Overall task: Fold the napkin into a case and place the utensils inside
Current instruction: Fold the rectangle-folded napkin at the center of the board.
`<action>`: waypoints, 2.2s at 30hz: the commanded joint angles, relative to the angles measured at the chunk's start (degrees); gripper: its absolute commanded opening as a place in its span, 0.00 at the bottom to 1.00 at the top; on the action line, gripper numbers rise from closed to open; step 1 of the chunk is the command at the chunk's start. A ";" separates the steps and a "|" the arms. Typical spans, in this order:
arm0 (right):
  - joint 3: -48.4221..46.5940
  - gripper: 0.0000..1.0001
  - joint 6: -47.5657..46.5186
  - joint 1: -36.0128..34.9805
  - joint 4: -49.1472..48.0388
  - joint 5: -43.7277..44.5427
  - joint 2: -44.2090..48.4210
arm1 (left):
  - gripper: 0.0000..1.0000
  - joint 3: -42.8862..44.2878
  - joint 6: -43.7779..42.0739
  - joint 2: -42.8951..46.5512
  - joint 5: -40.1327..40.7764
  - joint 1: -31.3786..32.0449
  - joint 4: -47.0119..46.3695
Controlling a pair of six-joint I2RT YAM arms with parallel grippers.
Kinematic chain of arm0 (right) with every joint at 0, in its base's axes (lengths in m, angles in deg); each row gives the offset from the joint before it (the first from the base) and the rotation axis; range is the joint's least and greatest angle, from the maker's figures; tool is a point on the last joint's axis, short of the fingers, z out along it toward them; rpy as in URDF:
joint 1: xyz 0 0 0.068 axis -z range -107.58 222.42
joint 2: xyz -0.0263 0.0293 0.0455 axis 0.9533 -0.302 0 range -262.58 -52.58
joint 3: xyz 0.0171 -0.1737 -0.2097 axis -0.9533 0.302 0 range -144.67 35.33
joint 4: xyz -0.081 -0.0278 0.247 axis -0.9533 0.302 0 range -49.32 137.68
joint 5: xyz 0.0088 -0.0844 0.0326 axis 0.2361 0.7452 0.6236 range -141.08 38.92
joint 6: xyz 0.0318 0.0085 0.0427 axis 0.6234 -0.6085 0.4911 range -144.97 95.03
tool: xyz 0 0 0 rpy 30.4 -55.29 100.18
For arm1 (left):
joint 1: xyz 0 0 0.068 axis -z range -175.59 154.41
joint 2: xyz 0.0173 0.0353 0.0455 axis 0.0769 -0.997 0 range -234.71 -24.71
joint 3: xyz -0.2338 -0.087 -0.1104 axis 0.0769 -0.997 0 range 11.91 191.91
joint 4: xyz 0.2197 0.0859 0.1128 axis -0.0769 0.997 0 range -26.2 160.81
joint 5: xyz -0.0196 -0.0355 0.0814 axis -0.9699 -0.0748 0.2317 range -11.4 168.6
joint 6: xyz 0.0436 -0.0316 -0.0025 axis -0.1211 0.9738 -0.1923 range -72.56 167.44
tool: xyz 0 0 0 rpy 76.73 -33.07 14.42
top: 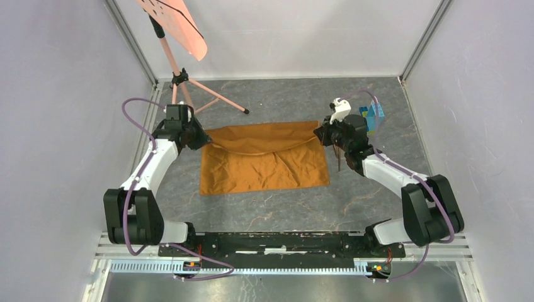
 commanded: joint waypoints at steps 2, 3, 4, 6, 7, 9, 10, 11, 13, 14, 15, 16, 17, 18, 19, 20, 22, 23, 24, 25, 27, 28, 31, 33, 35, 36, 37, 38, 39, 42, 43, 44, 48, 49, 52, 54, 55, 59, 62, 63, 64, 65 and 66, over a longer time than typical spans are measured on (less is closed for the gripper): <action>5.95 0.00 -1.27 0.09 0.74 -1.47 5.91 | 0.02 -5.95 -2.61 4.12 -2.16 -0.36 2.55; 7.16 0.00 -1.30 -0.02 0.91 -1.66 6.83 | 0.02 -6.61 -2.61 4.37 -2.18 -0.36 2.99; 8.12 0.00 -1.29 -0.01 1.11 -2.18 7.64 | 0.02 -7.55 -2.58 4.89 -2.55 -0.36 2.95; 10.53 0.00 -1.47 -0.10 1.35 -2.32 9.72 | 0.02 -9.72 -2.13 6.10 -1.95 -0.36 2.81; 11.86 0.00 -1.39 -0.06 1.65 -1.83 10.50 | 0.02 -10.60 -1.71 6.82 -1.81 -0.35 2.64; 14.07 0.00 -1.47 -0.04 2.10 -1.56 12.30 | 0.02 -11.90 -1.19 7.73 -2.07 -0.36 2.44; 15.15 0.00 -1.62 -0.07 2.29 -1.48 13.26 | 0.02 -12.40 -1.17 8.10 -2.11 -0.37 2.50; 16.11 0.00 -1.65 -0.10 2.29 -1.47 14.23 | 0.02 -12.74 -1.16 8.44 -1.97 -0.35 2.69; 17.79 0.00 -1.65 -0.11 1.97 -1.43 15.72 | 0.02 -13.28 -1.37 8.90 -1.51 -0.35 3.29; 18.70 0.00 -1.52 -0.10 1.73 -1.54 16.30 | 0.02 -13.38 -1.56 9.10 -1.11 -0.35 3.68; 19.07 0.00 -1.63 -0.06 1.87 -1.55 16.78 | 0.02 -13.51 -1.82 9.29 -0.80 -0.35 4.04; 19.09 0.00 -1.80 -0.06 2.33 -1.48 17.02 | 0.02 -13.58 -2.00 9.58 -0.51 -0.35 4.53; 19.19 0.00 -1.87 -0.04 2.97 -1.47 17.30 | 0.02 -13.74 -1.98 9.97 -0.20 -0.37 5.00; 19.31 0.00 -2.00 -0.08 3.44 -1.52 17.65 | 0.02 -13.92 -2.15 10.38 -0.05 -0.35 5.39; 19.60 0.00 -1.98 -0.11 3.68 -1.68 18.07 | 0.02 -14.03 -2.16 10.92 0.33 -0.35 5.97; 20.04 0.00 -1.91 -0.10 3.92 -1.93 18.64 | 0.02 -14.26 -1.93 11.49 0.83 -0.35 6.59; 20.67 0.00 -1.66 -0.10 4.51 -2.26 19.80 | 0.02 -14.73 -1.56 12.64 1.40 -0.35 7.39; 20.79 0.00 -1.59 -0.09 5.04 -2.56 20.35 | 0.02 -15.12 -1.44 13.25 1.76 -0.35 7.61; 20.86 0.00 -1.65 -0.11 5.70 -2.69 20.84 | 0.02 -15.31 -1.20 14.11 2.32 -0.35 7.88; 20.93 0.00 -1.65 -0.06 6.30 -2.70 21.57 | 0.02 -15.51 -1.10 14.74 3.06 -0.35 8.32; 21.31 0.00 -1.64 -0.06 7.40 -2.70 23.24 | 0.02 -16.00 -1.06 15.98 4.03 -0.35 8.69; 21.66 0.00 -1.55 -0.10 7.81 -2.70 23.90 | 0.02 -16.18 -0.93 16.29 4.23 -0.35 8.86; 23.39 0.00 -1.30 -0.08 8.01 -2.86 25.08 | 0.02 -16.71 0.20 16.04 4.59 -0.35 9.10; 24.87 0.00 -0.74 -0.06 7.39 -3.09 24.75 | 0.02 -17.26 1.30 15.32 4.83 -0.35 9.10; 26.41 0.00 0.26 -0.06 6.18 -3.85 24.34 | 0.02 -18.28 2.50 14.48 5.89 -0.35 9.22; 27.17 0.00 0.74 -0.10 5.30 -4.31 24.17 | 0.02 -18.76 3.20 14.05 6.41 -0.35 9.25; 27.85 0.00 1.11 -0.10 4.63 -4.53 24.00 | 0.02 -19.35 3.86 13.67 6.97 -0.35 9.10; 28.60 0.00 1.41 -0.10 3.92 -4.66 23.87 | 0.02 -19.72 4.55 13.28 7.55 -0.35 8.99; 29.05 0.00 1.60 -0.09 3.51 -4.71 23.52 | 0.02 -20.11 5.12 12.81 7.65 -0.35 8.62; 29.82 0.00 1.52 -0.15 2.64 -4.81 22.01 | 0.02 -20.46 5.81 10.85 10.46 -0.36 8.16; 29.91 0.00 1.41 -0.19 2.43 -4.94 21.61 | 0.02 -20.28 5.67 10.23 10.83 -0.36 8.12; 29.85 0.00 1.31 -0.18 2.36 -5.10 21.13 | 0.02 -20.00 5.52 9.71 10.98 -0.35 8.42; 28.55 0.02 0.66 -0.27 3.39 -5.76 21.12 | 0.02 -18.97 5.41 10.18 11.03 -0.35 9.23; 28.01 0.03 0.55 -0.27 4.05 -5.77 21.52 | 0.02 -18.76 5.63 10.73 11.21 -0.35 9.57; 26.66 0.04 0.57 -0.63 6.37 -6.11 23.84 | 0.02 -18.42 5.81 12.84 11.61 -0.35 10.79; 26.20 0.06 0.76 -0.98 7.81 -6.27 25.19 | 0.02 -18.48 5.83 13.70 11.90 -0.36 11.32; 26.07 0.06 0.89 -1.07 8.57 -6.39 25.63 | 0.02 -18.50 6.00 13.94 12.14 -0.35 11.53; 26.26 0.08 1.15 -1.38 10.25 -6.57 26.10 | 0.02 -19.12 6.43 13.75 12.37 -0.36 11.59; 26.93 0.07 2.22 -1.67 10.69 -7.00 26.33 | 0.02 -20.16 7.04 13.78 12.34 -0.39 11.35; 27.19 0.08 2.62 -1.80 10.72 -7.45 26.60 | 0.02 -20.29 7.12 13.87 12.36 -0.35 11.35; 27.30 0.08 2.89 -2.00 10.88 -7.56 26.98 | 0.02 -20.40 7.27 14.03 12.41 -0.36 11.43; 27.38 0.08 3.13 -2.19 11.11 -7.55 27.32 | 0.02 -20.44 7.48 14.21 12.71 -0.35 11.85; 27.41 0.09 3.18 -2.30 11.62 -7.61 27.68 | 0.02 -20.41 7.74 14.48 13.11 -0.40 12.29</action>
